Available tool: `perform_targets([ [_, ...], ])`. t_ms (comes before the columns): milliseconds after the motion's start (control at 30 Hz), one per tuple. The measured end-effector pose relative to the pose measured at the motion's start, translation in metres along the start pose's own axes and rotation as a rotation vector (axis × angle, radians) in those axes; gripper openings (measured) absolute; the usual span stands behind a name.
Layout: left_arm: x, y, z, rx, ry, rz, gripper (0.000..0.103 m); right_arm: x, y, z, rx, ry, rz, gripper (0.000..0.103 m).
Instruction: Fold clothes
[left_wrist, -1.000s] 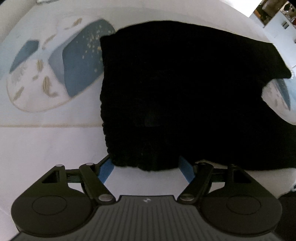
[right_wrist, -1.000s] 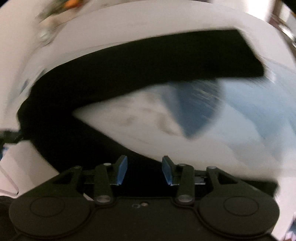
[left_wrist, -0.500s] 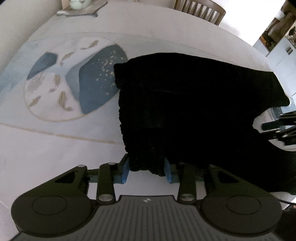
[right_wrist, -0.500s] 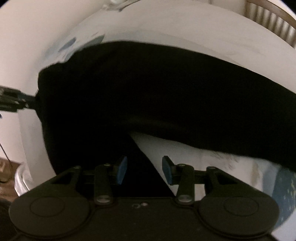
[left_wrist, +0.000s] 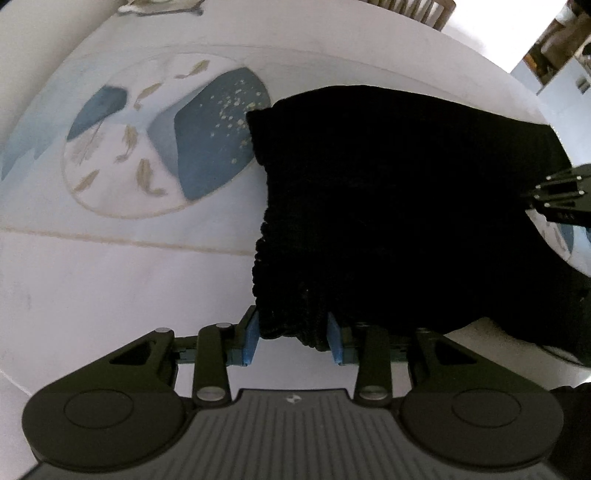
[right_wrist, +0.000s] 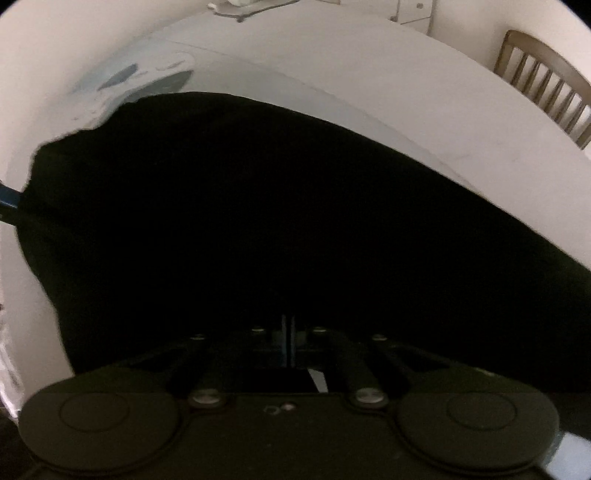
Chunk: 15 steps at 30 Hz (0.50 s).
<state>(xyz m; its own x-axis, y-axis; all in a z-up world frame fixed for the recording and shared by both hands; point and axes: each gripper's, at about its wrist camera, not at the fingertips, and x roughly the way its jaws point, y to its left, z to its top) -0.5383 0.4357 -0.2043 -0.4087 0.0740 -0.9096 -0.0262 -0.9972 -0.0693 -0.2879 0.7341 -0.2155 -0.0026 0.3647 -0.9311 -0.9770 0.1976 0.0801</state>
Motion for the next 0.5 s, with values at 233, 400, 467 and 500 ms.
perform_targets([
  [233,0.034,-0.001,0.028,0.014,0.051,0.047,0.046,0.001,-0.002,-0.011,0.033,-0.031,-0.033,0.103],
  [400,0.046,-0.012,0.048,0.051,0.073,0.068,0.053,-0.007,-0.011,-0.02,0.062,-0.054,-0.059,0.103],
  [467,0.047,-0.011,0.049,0.046,0.092,0.055,0.057,-0.014,-0.02,-0.03,0.11,-0.043,-0.026,0.103],
  [500,0.047,-0.009,0.049,0.04,0.101,0.046,0.062,-0.017,-0.024,-0.035,0.13,-0.037,-0.016,0.103],
])
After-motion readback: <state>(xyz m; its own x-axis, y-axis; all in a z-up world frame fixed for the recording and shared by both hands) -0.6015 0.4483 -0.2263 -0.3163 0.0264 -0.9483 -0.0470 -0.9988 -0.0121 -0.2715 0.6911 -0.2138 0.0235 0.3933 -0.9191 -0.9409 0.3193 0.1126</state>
